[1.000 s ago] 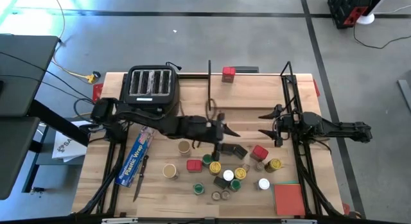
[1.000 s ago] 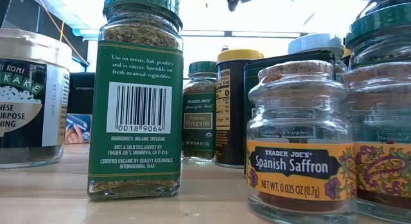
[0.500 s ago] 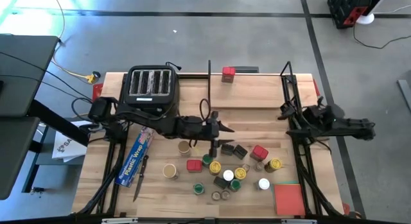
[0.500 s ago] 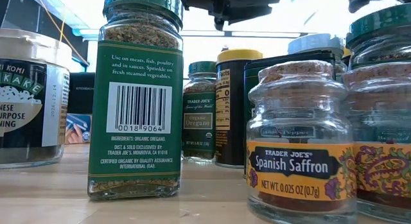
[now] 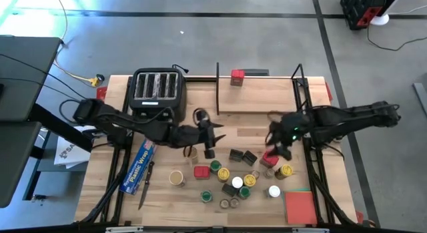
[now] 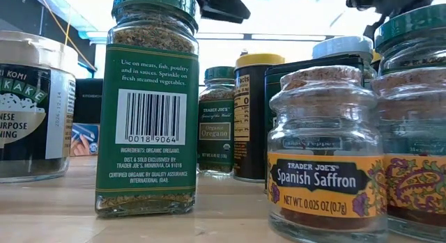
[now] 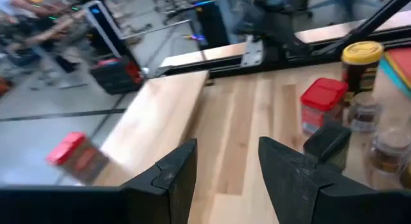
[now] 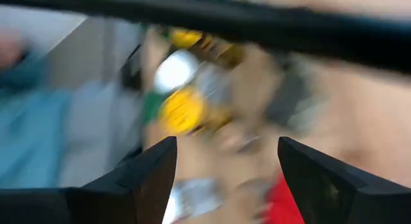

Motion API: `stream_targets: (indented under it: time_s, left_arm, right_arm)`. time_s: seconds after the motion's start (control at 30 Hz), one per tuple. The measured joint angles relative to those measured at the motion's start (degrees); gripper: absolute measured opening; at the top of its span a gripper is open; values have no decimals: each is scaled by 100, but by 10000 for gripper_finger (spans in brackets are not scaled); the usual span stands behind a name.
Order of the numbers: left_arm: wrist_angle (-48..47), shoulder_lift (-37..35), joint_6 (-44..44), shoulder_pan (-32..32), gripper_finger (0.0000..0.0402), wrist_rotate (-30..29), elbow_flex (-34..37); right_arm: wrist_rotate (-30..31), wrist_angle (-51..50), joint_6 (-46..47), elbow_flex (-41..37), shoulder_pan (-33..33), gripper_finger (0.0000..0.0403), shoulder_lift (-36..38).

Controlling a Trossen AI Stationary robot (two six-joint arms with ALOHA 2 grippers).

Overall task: Shelf spices
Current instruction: Put the right red seasoning can on the shelf aligned with the other red seasoning can

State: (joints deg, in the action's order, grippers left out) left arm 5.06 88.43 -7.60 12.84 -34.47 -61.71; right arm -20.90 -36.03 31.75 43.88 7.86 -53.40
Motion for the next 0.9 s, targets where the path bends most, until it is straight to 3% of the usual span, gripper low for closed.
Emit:
stream_targets:
  time_s: [0.1, 0.17, 0.37, 0.6, 0.7, 0.9]
  left_arm:
    - [53, -250, 80, 170, 161, -510, 317]
    - [107, -392, 174, 247, 161, -763, 519]
    - [144, -595, 530, 350, 161, -1093, 904]
    - [155, -571, 552, 312, 161, -1133, 948]
    - [173, -571, 554, 282, 161, -1131, 948]
    - [196, -571, 575, 206, 161, -1120, 948]
  right_arm:
    - [-946, 257, 313, 0, 166, 265, -381]
    - [-1232, 594, 618, 0, 302, 265, -491]
    - [-909, 1565, 1461, 4, 966, 265, -490]
    - [-799, 1119, 2077, 2, 1382, 265, -499]
    - [-310, 838, 1953, 11, 1477, 265, -494]
    - [1835, -754, 1698, 99, 1677, 265, -516]
